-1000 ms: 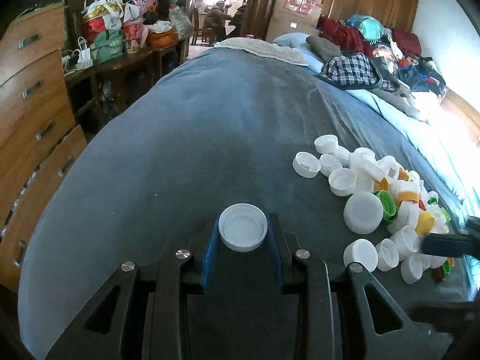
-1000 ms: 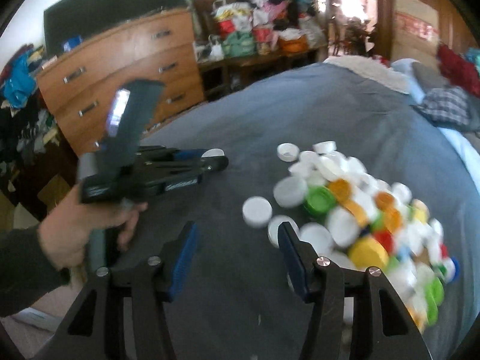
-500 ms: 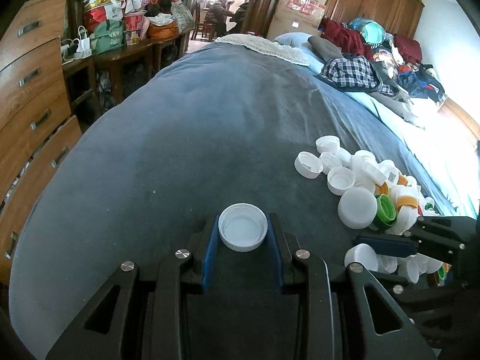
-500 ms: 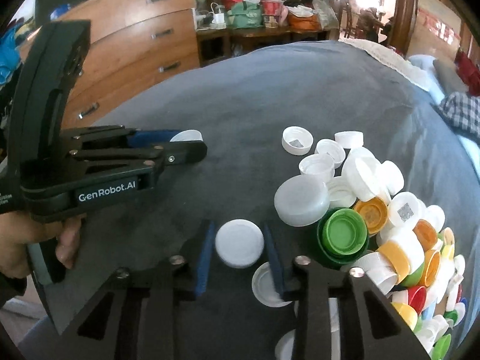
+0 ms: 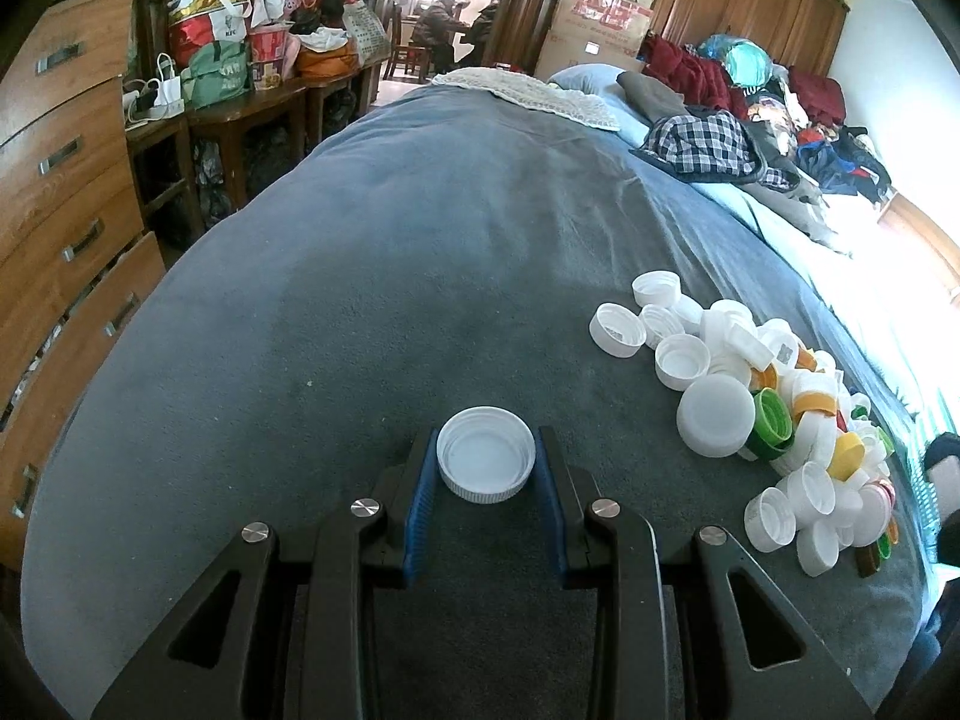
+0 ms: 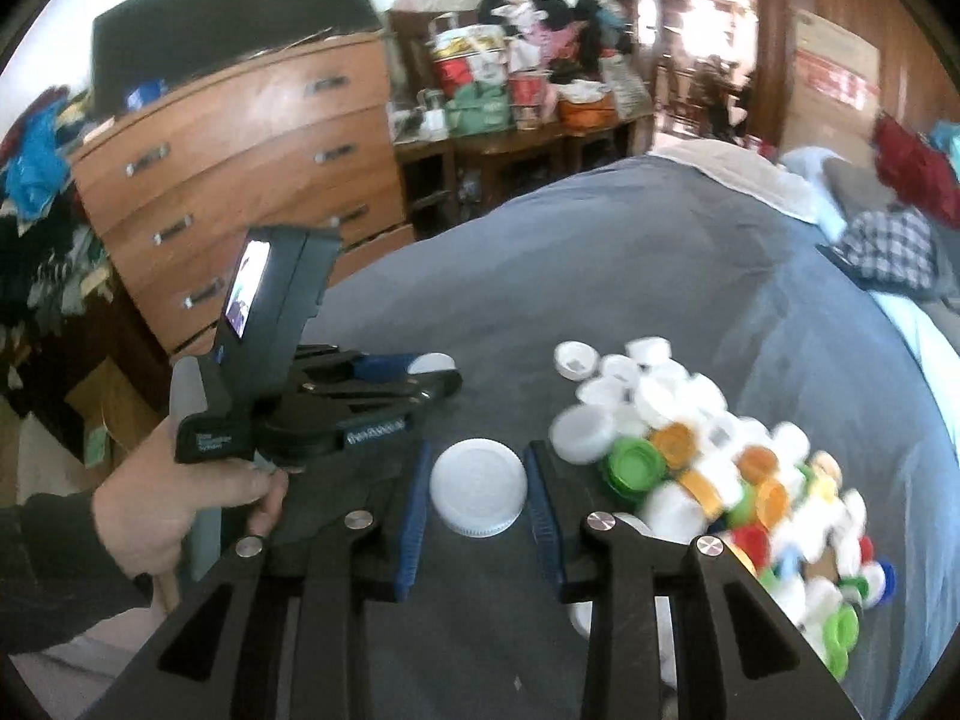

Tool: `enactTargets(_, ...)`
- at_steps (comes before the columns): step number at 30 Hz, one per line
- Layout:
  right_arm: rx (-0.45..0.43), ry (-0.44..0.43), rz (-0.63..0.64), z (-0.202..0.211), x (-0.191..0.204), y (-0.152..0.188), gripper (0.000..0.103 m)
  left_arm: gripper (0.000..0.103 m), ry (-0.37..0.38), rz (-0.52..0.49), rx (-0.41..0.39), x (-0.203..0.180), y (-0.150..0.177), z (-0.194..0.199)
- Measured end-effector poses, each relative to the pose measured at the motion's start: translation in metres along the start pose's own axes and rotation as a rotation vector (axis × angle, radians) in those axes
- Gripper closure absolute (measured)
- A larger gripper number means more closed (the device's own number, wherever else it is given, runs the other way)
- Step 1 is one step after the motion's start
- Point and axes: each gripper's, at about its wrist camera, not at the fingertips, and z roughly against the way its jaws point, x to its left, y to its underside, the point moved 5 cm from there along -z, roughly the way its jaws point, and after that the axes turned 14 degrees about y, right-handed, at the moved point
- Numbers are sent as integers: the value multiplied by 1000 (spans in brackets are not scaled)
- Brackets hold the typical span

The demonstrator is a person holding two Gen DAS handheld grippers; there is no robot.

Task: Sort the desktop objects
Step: 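Grasp a white cap from the pile with the right tool while the left tool holds its cap, then carry both white caps over the blue basket and open both tools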

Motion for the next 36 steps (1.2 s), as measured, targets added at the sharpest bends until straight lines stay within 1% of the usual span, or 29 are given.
enactTargets(5,17,46,-56,24,-28,16,69,76,-29,-29,3,-7,-3,4)
enactTargets(8,23,66,-92,37,-45,24,69,76,-38,-47,-12,-16,-7,12)
enactTargets(11,21,80,-115,48,-58,31,69,76,-30,-54,-29,-28,-10,23)
enactTargets(17,14,90,-144,66,-72,41,69,76,-22,-86,-54,-56,-16,42)
enactTargets(22,3,99,-168,79,-84,48,69,76,-7,-84,-72,-73,-20,53)
enactTargets(36,-20,128,-220,109,-117,63,69,76,44,-177,-69,-147,-28,56)
